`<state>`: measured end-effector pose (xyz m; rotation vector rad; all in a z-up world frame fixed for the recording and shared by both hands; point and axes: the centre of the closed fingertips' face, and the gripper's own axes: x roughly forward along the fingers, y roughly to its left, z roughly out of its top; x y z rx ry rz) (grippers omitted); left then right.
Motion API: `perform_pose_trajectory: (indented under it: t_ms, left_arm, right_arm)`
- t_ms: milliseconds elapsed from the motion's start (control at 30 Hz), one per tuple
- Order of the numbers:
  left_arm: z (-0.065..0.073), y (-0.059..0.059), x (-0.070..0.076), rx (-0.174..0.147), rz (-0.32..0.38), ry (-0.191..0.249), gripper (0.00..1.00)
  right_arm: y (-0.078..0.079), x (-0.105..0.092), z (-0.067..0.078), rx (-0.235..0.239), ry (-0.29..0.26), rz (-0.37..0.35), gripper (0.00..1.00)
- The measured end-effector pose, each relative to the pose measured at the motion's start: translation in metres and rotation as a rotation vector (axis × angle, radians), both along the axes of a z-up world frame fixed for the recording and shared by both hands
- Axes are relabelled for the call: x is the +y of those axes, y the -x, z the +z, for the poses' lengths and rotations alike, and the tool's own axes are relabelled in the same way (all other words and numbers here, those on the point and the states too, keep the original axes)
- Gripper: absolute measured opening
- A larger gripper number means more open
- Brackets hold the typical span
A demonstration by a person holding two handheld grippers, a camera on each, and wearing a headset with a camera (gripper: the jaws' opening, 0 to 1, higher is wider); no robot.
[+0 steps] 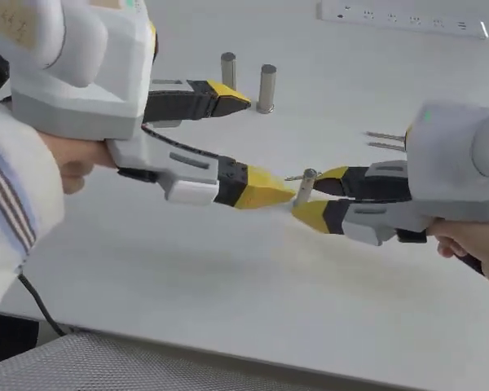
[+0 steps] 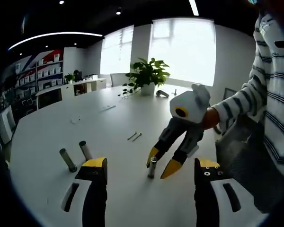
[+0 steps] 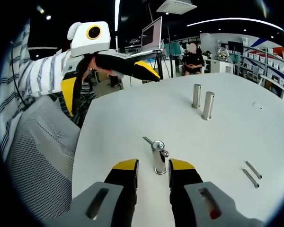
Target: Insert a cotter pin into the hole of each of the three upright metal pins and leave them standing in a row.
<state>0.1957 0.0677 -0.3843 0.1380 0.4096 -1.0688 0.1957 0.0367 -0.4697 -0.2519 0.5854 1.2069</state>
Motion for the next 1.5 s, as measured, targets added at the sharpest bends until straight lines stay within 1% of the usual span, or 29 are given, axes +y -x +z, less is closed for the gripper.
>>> perform_pose_trajectory:
  t_ms: [67,100,233,267,400,500,533,567,633,667,700,767,833,967,1067,1133,1233,1267,1333,1500]
  left_arm:
    - [-0.002,0.007,0.002,0.005,0.000,0.005,0.87]
    - [-0.005,0.012,0.004,0.016,0.001,0.006,0.89]
    - [-0.012,0.023,0.013,0.034,0.032,0.005,0.95]
    - [-0.018,0.032,0.014,0.069,0.026,-0.004,0.99]
    - [-0.031,0.048,0.026,0.109,0.024,-0.033,0.99]
    - [-0.035,0.053,0.032,0.116,0.042,-0.037,0.99]
    - [-0.037,0.052,0.037,0.118,0.047,-0.032,0.99]
    - [-0.038,0.053,0.039,0.120,0.053,-0.025,0.99]
    - [-0.038,0.054,0.039,0.118,0.062,-0.019,0.99]
    - [-0.038,0.054,0.039,0.116,0.065,-0.017,0.99]
    - [-0.037,0.054,0.039,0.114,0.068,-0.012,0.99]
    - [-0.036,0.053,0.039,0.111,0.073,-0.006,0.99]
    - [-0.036,0.053,0.039,0.105,0.076,-0.003,0.99]
    - [-0.034,0.052,0.039,0.093,0.082,0.003,0.99]
    - [-0.032,0.050,0.041,0.086,0.091,0.006,0.99]
    - [-0.031,0.049,0.043,0.080,0.103,0.011,0.99]
    - [-0.030,0.045,0.048,0.078,0.128,0.020,0.99]
    - [-0.030,0.045,0.049,0.077,0.134,0.023,0.99]
    - [-0.028,0.043,0.052,0.072,0.146,0.030,0.99]
    - [-0.024,0.041,0.058,0.060,0.173,0.041,0.99]
  right_arm:
    - [0.000,0.001,-0.002,0.004,-0.006,-0.006,0.20]
    - [0.000,0.001,-0.003,0.008,-0.006,-0.009,0.19]
    - [-0.002,0.000,-0.006,0.015,-0.008,-0.021,0.17]
    - [-0.003,0.000,-0.007,0.014,-0.004,-0.023,0.17]
    - [-0.004,0.000,-0.009,0.015,0.003,-0.026,0.14]
    - [-0.006,0.001,-0.009,0.010,0.009,-0.033,0.11]
    - [-0.007,0.001,-0.009,0.004,0.019,-0.034,0.10]
    - [-0.008,0.000,-0.009,-0.008,0.031,-0.033,0.08]
    - [-0.010,-0.001,-0.010,-0.022,0.049,-0.035,0.06]
    - [-0.009,-0.001,-0.010,-0.017,0.046,-0.033,0.05]
    - [-0.009,-0.001,-0.010,-0.022,0.054,-0.031,0.05]
    - [-0.009,-0.001,-0.009,-0.048,0.075,-0.023,0.05]
    - [-0.008,0.000,-0.009,-0.057,0.090,-0.025,0.04]
    - [-0.009,0.001,-0.010,-0.077,0.110,-0.051,0.04]
    - [-0.011,0.003,-0.006,-0.091,0.097,-0.094,0.04]
    - [-0.015,0.007,0.000,-0.092,0.077,-0.142,0.04]
    - [-0.021,0.012,0.003,-0.083,0.079,-0.203,0.04]
    - [-0.023,0.014,0.004,-0.084,0.080,-0.214,0.04]
    - [-0.027,0.020,0.004,-0.052,0.068,-0.253,0.04]
    - [-0.036,0.035,0.003,-0.048,0.077,-0.280,0.04]
